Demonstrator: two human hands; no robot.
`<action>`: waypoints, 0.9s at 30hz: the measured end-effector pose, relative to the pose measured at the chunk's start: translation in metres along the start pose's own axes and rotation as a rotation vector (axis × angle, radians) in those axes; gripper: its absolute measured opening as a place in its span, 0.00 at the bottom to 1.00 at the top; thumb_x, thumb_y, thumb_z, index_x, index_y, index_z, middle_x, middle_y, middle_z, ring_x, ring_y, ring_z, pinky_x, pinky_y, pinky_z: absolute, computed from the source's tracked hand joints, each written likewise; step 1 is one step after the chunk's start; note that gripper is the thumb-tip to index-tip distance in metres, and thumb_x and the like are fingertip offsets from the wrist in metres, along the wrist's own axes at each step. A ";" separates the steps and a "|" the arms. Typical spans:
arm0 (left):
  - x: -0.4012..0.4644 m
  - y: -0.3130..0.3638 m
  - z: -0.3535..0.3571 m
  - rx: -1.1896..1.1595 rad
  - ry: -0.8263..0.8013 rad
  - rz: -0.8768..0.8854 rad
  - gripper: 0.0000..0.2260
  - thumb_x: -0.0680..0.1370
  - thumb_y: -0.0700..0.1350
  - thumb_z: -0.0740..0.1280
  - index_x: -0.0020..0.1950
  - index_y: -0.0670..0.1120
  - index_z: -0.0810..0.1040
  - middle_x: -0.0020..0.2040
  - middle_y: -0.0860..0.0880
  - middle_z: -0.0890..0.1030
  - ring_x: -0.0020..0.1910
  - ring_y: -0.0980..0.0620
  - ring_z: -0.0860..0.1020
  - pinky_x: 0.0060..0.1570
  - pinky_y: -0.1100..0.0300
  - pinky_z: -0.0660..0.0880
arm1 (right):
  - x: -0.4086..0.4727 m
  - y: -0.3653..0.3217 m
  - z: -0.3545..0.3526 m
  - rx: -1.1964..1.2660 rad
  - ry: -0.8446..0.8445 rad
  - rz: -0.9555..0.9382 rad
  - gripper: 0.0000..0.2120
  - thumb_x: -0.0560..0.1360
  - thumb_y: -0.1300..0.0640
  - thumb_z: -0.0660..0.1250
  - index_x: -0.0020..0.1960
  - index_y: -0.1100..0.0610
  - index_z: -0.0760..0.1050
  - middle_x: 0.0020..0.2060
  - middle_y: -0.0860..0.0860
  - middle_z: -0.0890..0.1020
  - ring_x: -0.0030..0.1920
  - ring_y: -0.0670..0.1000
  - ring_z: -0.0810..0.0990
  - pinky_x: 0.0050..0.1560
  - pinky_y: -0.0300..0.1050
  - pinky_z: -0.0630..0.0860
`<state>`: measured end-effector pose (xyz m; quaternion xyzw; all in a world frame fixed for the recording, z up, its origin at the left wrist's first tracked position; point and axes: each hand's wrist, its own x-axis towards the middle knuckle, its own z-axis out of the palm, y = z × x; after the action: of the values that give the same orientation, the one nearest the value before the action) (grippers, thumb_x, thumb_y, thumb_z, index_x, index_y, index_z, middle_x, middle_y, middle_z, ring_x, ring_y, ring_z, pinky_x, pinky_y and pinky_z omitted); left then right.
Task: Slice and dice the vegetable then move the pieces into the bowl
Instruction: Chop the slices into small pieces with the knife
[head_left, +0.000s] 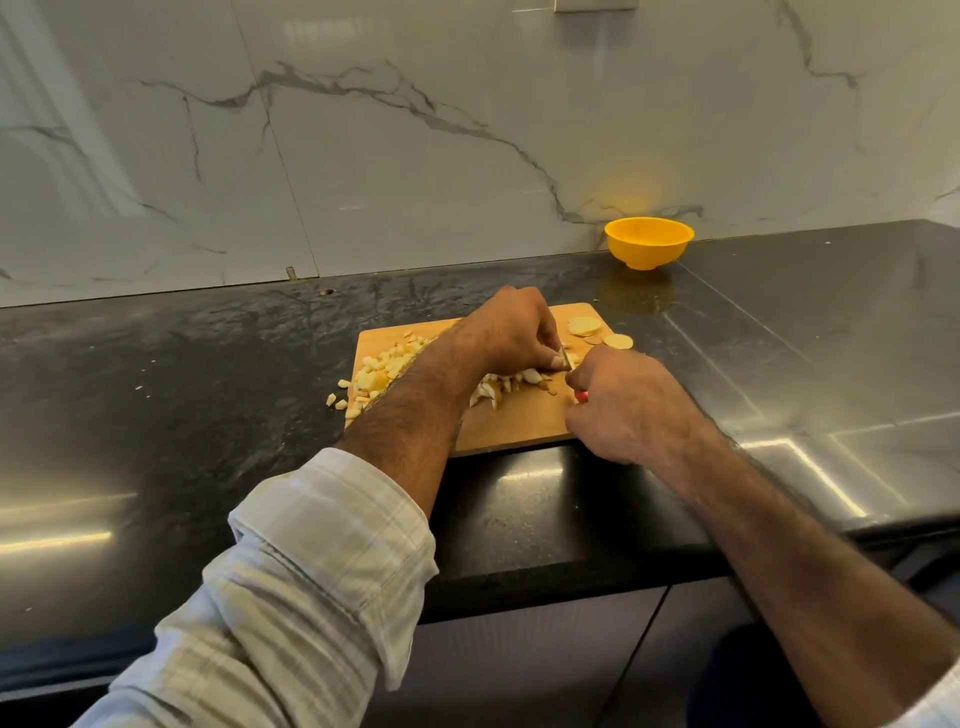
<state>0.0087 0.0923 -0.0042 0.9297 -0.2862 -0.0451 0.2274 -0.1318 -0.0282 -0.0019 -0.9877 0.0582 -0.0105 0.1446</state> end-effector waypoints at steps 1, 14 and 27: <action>-0.001 0.000 0.000 -0.002 0.001 -0.001 0.07 0.77 0.44 0.78 0.54 0.46 0.88 0.52 0.51 0.87 0.52 0.54 0.83 0.47 0.63 0.79 | -0.004 0.002 0.000 0.001 -0.010 -0.002 0.16 0.78 0.53 0.70 0.66 0.50 0.78 0.48 0.47 0.76 0.49 0.49 0.74 0.45 0.43 0.73; -0.004 -0.011 -0.004 -0.085 0.028 -0.022 0.04 0.77 0.43 0.79 0.50 0.47 0.89 0.49 0.52 0.87 0.48 0.55 0.84 0.49 0.60 0.82 | -0.004 -0.008 0.006 0.007 0.106 0.003 0.17 0.78 0.51 0.68 0.66 0.51 0.78 0.51 0.49 0.79 0.49 0.50 0.75 0.45 0.46 0.75; -0.006 -0.008 -0.003 -0.056 0.028 -0.016 0.04 0.76 0.42 0.79 0.50 0.47 0.89 0.48 0.52 0.87 0.49 0.55 0.84 0.55 0.54 0.84 | -0.010 -0.003 0.005 -0.005 0.015 0.004 0.17 0.79 0.51 0.69 0.67 0.51 0.76 0.50 0.48 0.77 0.49 0.50 0.74 0.46 0.45 0.74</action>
<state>0.0082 0.1030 -0.0054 0.9257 -0.2742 -0.0418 0.2571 -0.1411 -0.0232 -0.0056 -0.9879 0.0611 -0.0176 0.1417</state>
